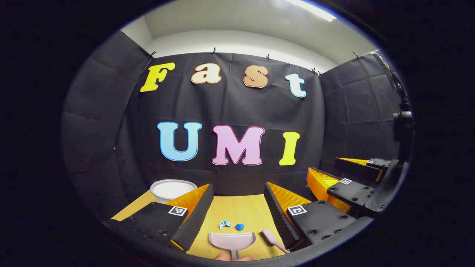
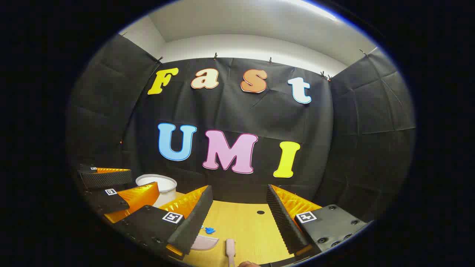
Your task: Pick up the small broom and dustpan from the desktop, sweep the trash into the dustpan with the broom, and then empty the trash into the garbage bin.
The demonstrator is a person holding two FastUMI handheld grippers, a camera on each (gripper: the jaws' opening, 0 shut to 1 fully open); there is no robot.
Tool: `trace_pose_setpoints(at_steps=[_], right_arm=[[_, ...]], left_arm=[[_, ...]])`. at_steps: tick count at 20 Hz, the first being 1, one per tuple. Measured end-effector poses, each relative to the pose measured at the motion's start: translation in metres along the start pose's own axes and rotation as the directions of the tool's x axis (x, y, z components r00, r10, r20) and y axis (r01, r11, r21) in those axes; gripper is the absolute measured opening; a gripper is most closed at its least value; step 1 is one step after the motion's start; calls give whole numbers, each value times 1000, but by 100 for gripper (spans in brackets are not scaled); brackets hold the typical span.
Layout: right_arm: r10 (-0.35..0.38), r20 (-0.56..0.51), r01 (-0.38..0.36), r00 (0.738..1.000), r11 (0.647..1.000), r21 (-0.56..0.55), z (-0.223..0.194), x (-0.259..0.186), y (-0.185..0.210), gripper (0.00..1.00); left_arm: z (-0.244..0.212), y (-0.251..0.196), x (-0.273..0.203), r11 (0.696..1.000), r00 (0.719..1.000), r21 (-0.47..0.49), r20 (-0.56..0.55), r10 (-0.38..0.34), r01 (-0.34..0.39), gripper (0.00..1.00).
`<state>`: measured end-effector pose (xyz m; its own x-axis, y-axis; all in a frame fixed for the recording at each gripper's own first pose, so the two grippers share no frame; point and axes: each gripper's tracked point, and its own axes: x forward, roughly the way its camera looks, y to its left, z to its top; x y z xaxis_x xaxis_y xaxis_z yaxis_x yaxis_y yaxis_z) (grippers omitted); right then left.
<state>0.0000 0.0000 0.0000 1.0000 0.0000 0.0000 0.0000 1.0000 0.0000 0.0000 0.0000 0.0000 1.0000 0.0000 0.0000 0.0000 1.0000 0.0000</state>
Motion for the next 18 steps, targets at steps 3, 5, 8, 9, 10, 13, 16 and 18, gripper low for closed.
trace_pose_setpoints(at_steps=[3,5,8,9,10,13,16,18], right_arm=[[4,-6,-4,1000,1000,16,-1,-3,1,94],[10,-4,-10,1000,1000,24,1,-4,3,94],[14,-7,-14,1000,1000,11,-1,-5,5,94],[17,-9,-17,1000,1000,11,-2,-6,6,94],[20,-13,-20,1000,1000,13,-3,-6,7,91],[18,-21,-17,1000,1000,11,-5,-6,7,94],[11,-21,-10,1000,1000,12,-4,-5,6,94],[12,-24,-11,1000,1000,17,-5,-3,7,94]], left_arm=[[0,1,-6,1000,1000,1,0,7,-7,81],[2,4,-8,1000,1000,2,6,14,-14,81],[-3,7,-9,1000,1000,3,-4,19,-19,80],[-5,7,-9,1000,1000,4,-12,22,-22,80],[-7,7,-9,1000,1000,4,-17,23,-23,80],[-6,5,-11,1000,1000,5,-17,11,-11,80],[-5,6,-9,1000,1000,19,-10,10,-9,81],[-6,6,-8,1000,1000,19,-14,7,-7,80]])
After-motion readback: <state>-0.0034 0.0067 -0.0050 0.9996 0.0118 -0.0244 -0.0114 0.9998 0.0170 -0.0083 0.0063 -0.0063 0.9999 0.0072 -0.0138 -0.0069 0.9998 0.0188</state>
